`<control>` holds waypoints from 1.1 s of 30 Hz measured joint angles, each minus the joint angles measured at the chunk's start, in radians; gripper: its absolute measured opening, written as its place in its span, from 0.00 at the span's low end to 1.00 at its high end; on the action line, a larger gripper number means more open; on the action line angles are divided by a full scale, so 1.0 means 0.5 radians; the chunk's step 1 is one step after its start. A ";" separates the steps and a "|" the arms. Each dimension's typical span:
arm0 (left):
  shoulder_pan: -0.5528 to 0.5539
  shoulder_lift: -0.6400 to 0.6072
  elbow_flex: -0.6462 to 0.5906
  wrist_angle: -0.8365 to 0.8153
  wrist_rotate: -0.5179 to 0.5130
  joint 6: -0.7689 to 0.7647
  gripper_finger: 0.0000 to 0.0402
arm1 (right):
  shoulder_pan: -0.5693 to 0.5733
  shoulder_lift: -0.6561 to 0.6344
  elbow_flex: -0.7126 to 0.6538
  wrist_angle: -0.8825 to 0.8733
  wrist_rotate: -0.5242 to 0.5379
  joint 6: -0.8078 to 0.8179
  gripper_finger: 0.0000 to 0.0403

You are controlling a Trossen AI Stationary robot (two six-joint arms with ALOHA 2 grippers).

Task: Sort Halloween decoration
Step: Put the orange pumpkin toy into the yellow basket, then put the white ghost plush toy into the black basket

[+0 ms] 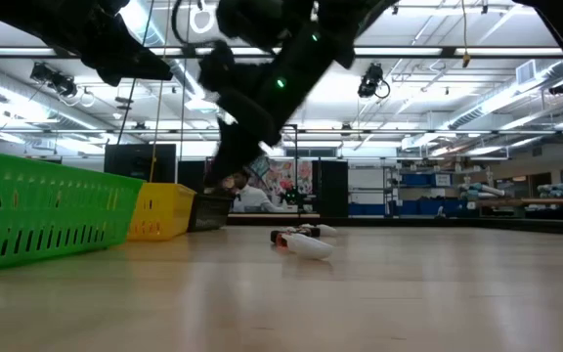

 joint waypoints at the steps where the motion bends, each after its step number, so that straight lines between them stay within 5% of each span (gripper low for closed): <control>1: 0.000 0.000 0.000 0.000 0.000 0.000 0.17 | 0.002 0.000 0.040 0.008 0.004 -0.025 0.24; 12: 0.000 0.000 0.000 0.001 0.000 -0.022 0.17 | 0.009 0.178 0.111 0.725 -0.212 -0.096 0.30; 19: 0.000 0.000 0.000 0.000 0.000 -0.021 0.17 | -0.058 0.237 0.110 0.772 -0.237 -0.053 0.42; 33: 0.000 0.000 0.000 -0.020 0.000 -0.012 0.17 | 0.048 -0.077 0.112 -0.209 0.039 0.103 0.46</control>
